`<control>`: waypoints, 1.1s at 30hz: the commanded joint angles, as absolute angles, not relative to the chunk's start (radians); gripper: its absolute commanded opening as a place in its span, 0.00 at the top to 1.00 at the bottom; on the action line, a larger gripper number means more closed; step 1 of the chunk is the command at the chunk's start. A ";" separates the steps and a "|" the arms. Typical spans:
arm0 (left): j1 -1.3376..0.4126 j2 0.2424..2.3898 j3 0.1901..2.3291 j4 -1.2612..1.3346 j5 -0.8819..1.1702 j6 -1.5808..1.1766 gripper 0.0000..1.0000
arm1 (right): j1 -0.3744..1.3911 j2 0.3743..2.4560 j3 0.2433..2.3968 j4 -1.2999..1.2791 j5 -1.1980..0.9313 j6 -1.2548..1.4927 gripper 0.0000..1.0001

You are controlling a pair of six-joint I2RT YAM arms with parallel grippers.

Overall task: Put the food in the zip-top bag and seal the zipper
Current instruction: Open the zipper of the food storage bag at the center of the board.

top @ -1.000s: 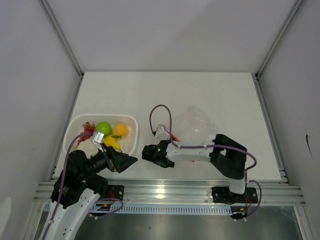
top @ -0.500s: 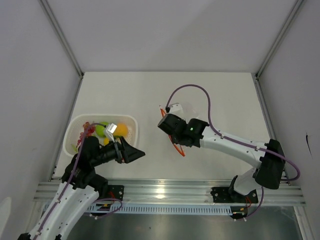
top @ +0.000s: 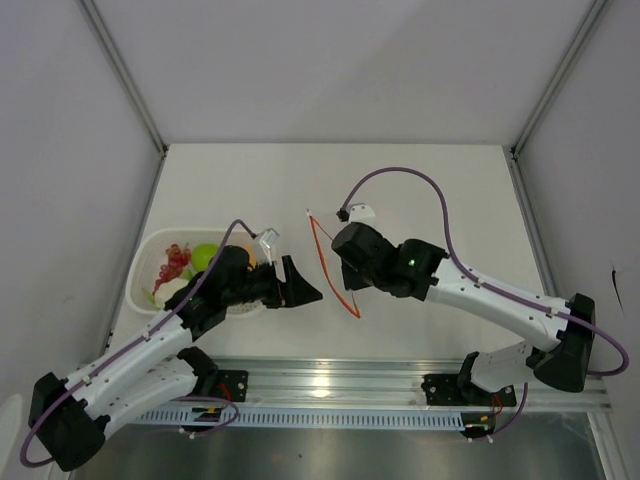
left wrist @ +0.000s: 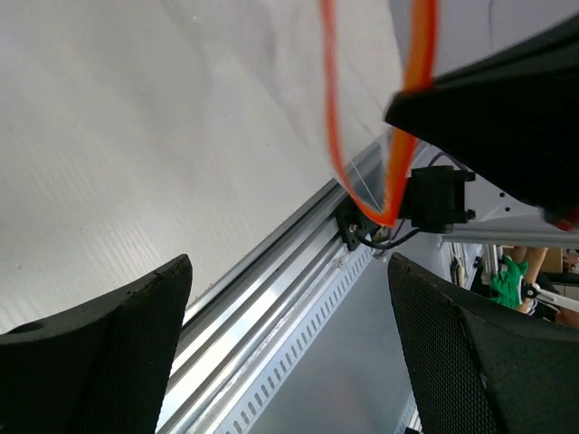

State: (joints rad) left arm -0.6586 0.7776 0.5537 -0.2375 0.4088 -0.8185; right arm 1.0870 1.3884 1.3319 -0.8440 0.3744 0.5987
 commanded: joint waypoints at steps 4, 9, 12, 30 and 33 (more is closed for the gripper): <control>-0.703 0.903 0.652 -0.124 0.331 -0.834 0.11 | 1.088 1.328 1.316 -0.793 0.305 0.624 1.00; -0.721 0.963 0.707 -0.098 0.327 -0.842 0.13 | 1.100 1.330 1.298 -0.781 0.302 0.635 1.00; -0.741 0.936 0.698 -0.103 0.302 -0.842 0.14 | 1.103 1.330 1.292 -0.793 0.321 0.638 1.00; -0.758 0.993 0.686 -0.146 0.288 -0.851 0.66 | 1.157 1.332 1.324 -0.759 0.350 0.732 1.00; -0.758 0.991 0.707 -0.191 0.288 -0.827 0.99 | 1.147 1.336 1.325 -0.794 0.370 0.742 1.00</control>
